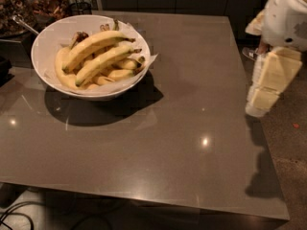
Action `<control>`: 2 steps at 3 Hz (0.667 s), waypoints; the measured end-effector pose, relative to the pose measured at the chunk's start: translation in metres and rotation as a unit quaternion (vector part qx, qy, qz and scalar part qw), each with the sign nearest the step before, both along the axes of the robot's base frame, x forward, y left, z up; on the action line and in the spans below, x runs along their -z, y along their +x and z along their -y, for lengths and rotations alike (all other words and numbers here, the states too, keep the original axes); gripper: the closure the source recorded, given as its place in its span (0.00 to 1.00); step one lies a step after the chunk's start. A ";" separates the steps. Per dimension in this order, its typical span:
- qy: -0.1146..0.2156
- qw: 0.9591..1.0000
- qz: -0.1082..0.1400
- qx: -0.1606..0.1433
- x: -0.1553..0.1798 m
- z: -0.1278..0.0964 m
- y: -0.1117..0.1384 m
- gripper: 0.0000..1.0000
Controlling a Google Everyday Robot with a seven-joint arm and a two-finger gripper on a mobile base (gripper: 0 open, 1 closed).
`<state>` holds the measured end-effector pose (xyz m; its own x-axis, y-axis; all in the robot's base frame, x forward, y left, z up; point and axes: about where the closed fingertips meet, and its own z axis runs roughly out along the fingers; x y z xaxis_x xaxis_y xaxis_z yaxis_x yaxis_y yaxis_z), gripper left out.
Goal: Pick banana from white bowl
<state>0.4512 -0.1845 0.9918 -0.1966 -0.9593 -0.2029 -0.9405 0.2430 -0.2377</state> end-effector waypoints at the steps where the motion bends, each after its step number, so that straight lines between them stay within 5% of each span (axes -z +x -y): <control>1: -0.012 0.999 -0.021 -0.036 -0.007 -0.050 0.019 0.00; 2: -0.020 0.997 -0.031 -0.070 -0.003 -0.104 0.043 0.00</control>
Offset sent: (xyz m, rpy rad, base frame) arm 0.0430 0.1462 -0.0127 -0.1270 0.2240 0.2215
